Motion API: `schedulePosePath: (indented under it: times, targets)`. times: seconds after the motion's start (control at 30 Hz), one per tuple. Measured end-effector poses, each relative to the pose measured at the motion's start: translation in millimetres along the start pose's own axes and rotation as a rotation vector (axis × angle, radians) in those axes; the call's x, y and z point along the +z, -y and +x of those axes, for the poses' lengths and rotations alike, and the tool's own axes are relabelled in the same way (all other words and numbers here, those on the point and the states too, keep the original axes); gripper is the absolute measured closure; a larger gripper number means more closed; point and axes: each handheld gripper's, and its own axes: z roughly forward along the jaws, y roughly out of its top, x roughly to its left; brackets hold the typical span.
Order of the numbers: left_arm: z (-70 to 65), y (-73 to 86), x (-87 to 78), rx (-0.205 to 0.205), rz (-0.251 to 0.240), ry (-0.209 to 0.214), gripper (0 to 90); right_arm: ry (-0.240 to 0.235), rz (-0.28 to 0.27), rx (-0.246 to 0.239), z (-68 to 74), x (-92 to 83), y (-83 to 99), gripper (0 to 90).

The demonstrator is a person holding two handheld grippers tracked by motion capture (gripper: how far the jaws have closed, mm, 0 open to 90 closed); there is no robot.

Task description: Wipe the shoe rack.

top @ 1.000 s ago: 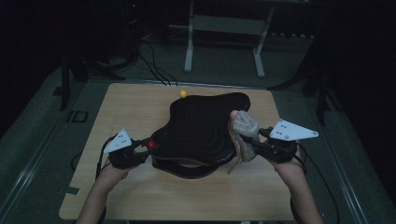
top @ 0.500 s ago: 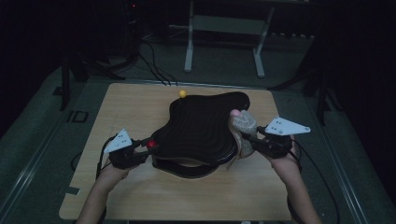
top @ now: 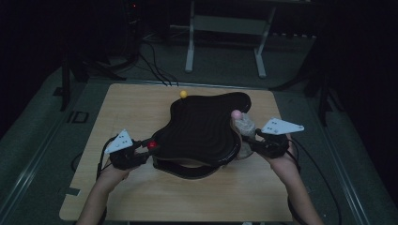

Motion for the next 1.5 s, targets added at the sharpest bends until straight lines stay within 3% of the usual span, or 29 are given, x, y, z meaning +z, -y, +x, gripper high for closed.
schedulePosePath:
  times: [0.1,0.2,0.27,0.37,0.43,0.57,0.67,0.73,0.83,0.9,1.0,1.07,1.1,1.17,1.3,1.5]
  targets:
    - [-0.4,0.0,0.0,0.001,0.001,-0.002,58.9,0.017,-0.003,-0.028,2.0,-6.4,-2.6,67.6]
    - [-0.9,-0.2,0.1,0.002,0.002,-0.006,58.9,-0.018,-0.072,-0.007,0.8,-18.6,-9.4,67.5]
    - [-0.4,-0.1,0.0,0.001,0.001,-0.005,58.9,-0.011,-0.040,-0.038,4.2,-14.0,-10.3,67.7]
    - [-0.9,-0.2,-0.1,0.003,0.004,-0.009,58.9,-0.032,-0.026,0.016,-1.2,-6.5,-2.8,68.0]
    - [-1.2,-0.6,-0.3,0.010,0.008,-0.011,58.9,-0.024,-0.001,-0.002,0.7,-4.9,0.9,67.8]
    - [-1.5,-0.6,-0.2,0.008,0.007,-0.013,58.9,-0.037,-0.029,-0.009,3.2,-18.1,-3.3,67.6]
    - [-2.1,-0.8,-0.1,0.010,0.009,-0.018,58.9,-0.097,-0.100,-0.011,12.9,-40.0,-9.0,67.4]
    - [-1.6,-0.5,-0.3,0.010,0.008,-0.016,58.9,-0.084,-0.093,-0.032,20.6,-40.1,-6.7,67.5]
    - [-2.7,-0.8,-0.1,0.011,0.011,-0.022,58.9,-0.082,-0.074,0.002,19.8,-36.4,2.3,67.6]
    - [-2.6,-0.9,-0.4,0.013,0.012,-0.021,58.9,-0.071,-0.058,-0.005,21.6,-38.1,4.7,67.4]
    - [-2.8,-1.0,-0.1,0.012,0.012,-0.024,59.0,-0.096,-0.089,-0.014,26.5,-48.2,2.6,67.3]
    - [-2.2,-0.6,-0.1,0.009,0.010,-0.020,59.0,-0.151,-0.140,-0.011,35.9,-59.8,0.1,67.3]
    - [-2.4,-0.9,-0.2,0.012,0.013,-0.022,59.0,-0.162,-0.141,-0.015,39.6,-59.9,0.9,67.3]
    - [-2.6,-0.6,-0.1,0.010,0.010,-0.024,59.0,-0.144,-0.119,-0.037,44.6,-55.2,5.4,67.4]
    - [-3.2,-0.9,-0.1,0.012,0.013,-0.025,58.9,-0.146,-0.103,-0.007,42.4,-54.4,11.1,67.3]
    - [-3.3,-0.1,0.0,0.007,0.009,-0.025,59.0,-0.203,-0.164,-0.031,55.9,-64.1,-2.5,66.7]
